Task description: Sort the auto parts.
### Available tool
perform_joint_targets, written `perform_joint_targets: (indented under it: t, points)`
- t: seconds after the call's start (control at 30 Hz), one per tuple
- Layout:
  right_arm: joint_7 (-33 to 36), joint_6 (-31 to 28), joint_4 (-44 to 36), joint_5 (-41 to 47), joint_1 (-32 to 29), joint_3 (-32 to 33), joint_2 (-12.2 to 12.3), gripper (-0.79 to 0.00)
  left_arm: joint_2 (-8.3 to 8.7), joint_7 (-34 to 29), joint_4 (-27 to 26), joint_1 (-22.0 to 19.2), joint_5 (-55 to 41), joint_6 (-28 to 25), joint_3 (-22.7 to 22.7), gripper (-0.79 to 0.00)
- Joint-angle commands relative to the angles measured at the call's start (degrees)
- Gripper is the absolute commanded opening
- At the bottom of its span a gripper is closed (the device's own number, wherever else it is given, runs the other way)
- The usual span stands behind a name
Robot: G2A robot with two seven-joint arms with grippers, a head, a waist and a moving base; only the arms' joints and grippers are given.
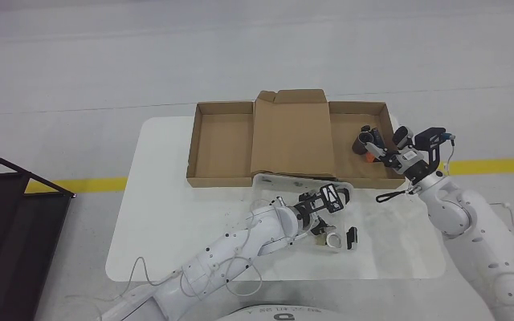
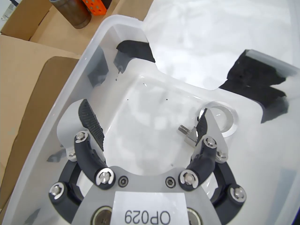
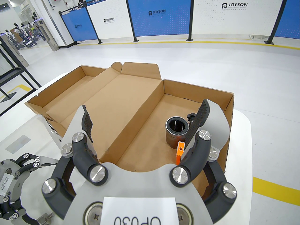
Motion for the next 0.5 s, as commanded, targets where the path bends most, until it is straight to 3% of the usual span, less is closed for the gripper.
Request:
perform_joint_targets:
  t: [0.0,0.47]
  points:
    - [-0.01,-0.07,0.0,0.0,0.0,0.0,0.0,0.0,0.0,0.0,0.0,0.0,0.0,0.0,0.0,0.0]
    - [-0.01,-0.07,0.0,0.0,0.0,0.0,0.0,0.0,0.23,-1.38,-0.26,0.68,0.06,-2.32,-0.12,0.0]
